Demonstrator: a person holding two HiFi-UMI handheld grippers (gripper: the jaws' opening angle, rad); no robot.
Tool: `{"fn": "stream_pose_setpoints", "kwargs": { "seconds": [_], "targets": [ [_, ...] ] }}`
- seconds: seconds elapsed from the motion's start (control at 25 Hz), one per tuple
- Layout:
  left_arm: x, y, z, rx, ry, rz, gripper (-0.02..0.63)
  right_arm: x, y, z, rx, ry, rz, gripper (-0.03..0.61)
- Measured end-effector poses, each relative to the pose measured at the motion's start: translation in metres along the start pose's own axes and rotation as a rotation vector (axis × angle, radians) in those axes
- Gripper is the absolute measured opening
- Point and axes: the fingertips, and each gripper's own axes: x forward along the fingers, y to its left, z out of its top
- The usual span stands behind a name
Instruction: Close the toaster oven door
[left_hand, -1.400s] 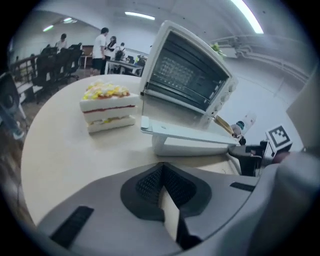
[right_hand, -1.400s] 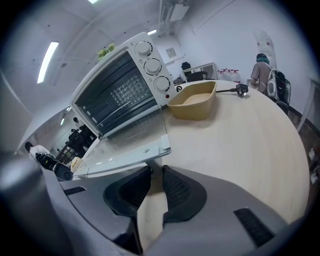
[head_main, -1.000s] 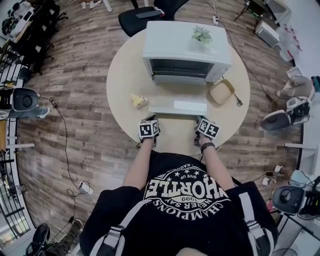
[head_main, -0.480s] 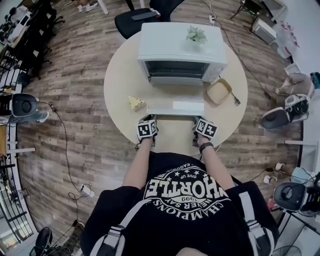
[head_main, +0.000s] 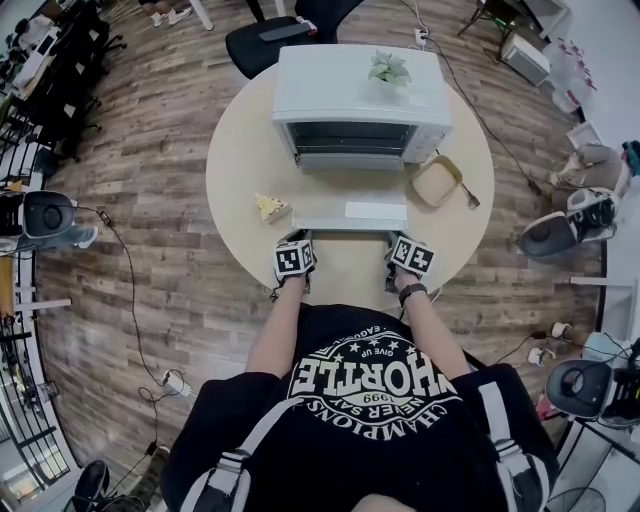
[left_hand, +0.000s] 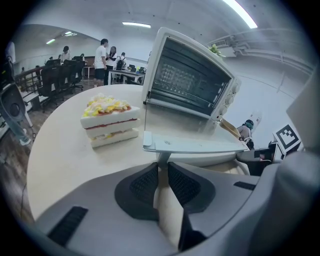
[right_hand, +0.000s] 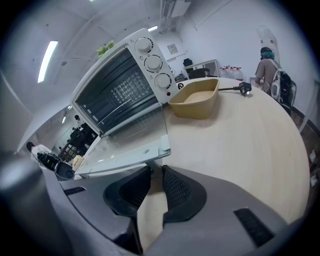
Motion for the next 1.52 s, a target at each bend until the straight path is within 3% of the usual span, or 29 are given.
{"fn": "stream_pose_setpoints", "kwargs": {
  "seconds": [0.84,1.52],
  "targets": [
    [-0.003,-0.001,0.0,-0.025,0.015,0.021,0.079,-0.003,0.0,0.0,-0.013,0.028,-0.013,0.094],
    [-0.013,0.0,0.007,0.008,0.003,0.05,0.08,-0.006,0.004,0.003,-0.011,0.038,-0.004,0.094]
  ]
}}
